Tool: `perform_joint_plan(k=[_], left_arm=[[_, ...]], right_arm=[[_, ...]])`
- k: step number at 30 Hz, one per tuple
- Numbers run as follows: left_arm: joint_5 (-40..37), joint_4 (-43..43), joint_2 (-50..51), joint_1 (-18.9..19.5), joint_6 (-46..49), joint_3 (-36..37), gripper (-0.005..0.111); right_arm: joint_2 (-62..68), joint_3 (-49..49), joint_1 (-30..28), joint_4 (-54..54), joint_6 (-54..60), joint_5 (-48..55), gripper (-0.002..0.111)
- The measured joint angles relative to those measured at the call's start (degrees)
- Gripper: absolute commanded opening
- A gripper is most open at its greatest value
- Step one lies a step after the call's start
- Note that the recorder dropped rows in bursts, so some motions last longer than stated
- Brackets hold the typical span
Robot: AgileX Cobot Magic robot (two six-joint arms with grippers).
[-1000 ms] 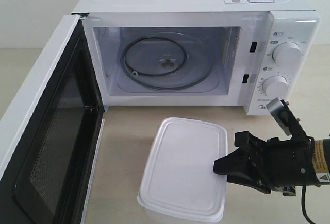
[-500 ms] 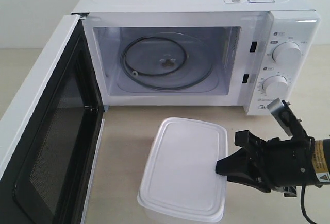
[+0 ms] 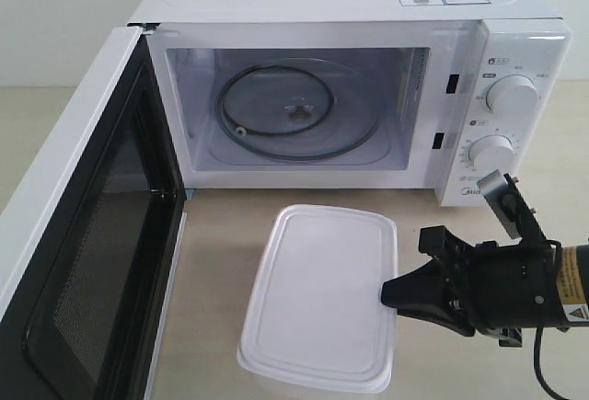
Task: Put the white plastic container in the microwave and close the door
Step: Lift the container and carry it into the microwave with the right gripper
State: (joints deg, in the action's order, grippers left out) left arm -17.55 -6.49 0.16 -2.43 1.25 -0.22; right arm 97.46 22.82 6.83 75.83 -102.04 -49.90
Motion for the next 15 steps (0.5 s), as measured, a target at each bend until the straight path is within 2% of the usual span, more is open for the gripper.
perform_joint_plan(k=[15], left_arm=[[0.00,0.00,0.00,0.00,0.00,0.00,0.004]], right_arm=[[0.00,0.00,0.05,-6.74,4.81,-4.72,0.000]])
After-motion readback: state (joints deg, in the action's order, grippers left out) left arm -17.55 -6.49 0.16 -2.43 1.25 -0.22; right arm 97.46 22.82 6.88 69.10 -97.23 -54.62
